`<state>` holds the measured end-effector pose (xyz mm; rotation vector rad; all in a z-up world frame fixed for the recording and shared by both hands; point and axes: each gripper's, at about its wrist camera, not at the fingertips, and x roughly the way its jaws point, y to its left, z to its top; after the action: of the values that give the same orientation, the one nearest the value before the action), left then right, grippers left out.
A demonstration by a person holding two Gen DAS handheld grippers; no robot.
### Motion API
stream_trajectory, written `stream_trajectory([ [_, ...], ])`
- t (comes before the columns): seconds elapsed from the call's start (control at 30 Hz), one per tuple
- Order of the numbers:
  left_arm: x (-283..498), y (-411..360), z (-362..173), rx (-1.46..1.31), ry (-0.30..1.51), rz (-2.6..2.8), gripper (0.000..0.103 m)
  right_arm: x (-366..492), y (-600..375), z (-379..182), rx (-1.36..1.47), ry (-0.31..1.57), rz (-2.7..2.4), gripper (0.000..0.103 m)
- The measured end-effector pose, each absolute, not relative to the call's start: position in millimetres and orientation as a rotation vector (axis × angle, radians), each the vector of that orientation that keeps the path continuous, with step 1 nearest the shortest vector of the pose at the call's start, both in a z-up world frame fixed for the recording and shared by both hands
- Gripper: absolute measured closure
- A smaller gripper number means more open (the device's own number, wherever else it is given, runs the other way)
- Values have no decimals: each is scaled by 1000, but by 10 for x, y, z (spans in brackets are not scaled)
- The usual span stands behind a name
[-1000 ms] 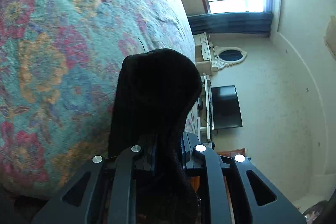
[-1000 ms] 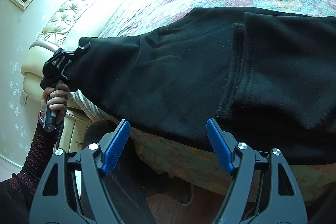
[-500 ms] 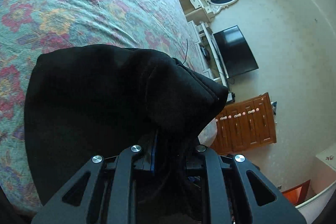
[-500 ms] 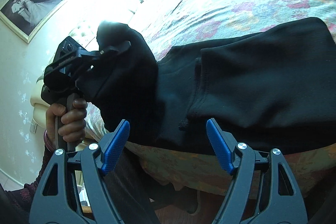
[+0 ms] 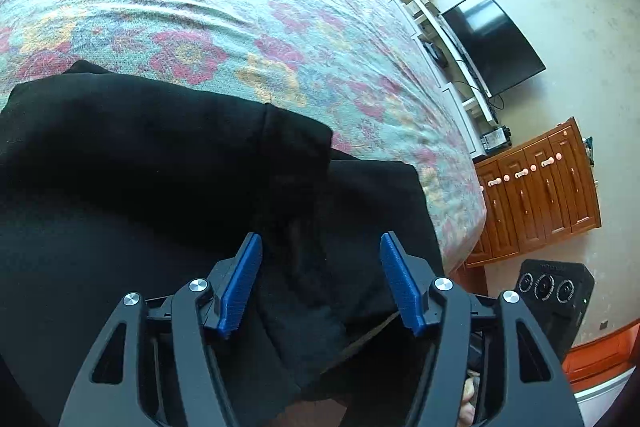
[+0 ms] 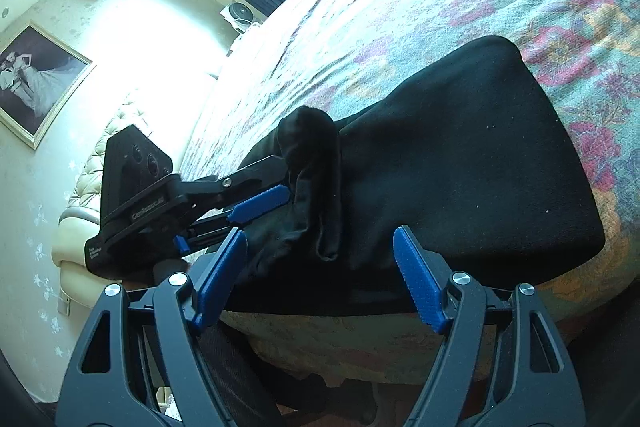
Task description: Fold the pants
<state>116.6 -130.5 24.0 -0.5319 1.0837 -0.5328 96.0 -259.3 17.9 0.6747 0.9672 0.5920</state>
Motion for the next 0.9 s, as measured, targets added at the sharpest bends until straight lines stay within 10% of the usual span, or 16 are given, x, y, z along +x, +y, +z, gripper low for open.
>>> stream_trajectory([
  [0.1, 1081, -1122, 407, -510, 994, -487, 24, 1009, -2651, 238, 681, 956, 602, 27],
  [0.53, 841, 353, -262, -694, 1017, -128, 23, 1730, -2042, -152, 688, 1139, 712, 25],
  [0.9, 901, 321, -263, -750, 990, -154, 23, 1759, -1659, -277, 577, 1248, 793, 88],
])
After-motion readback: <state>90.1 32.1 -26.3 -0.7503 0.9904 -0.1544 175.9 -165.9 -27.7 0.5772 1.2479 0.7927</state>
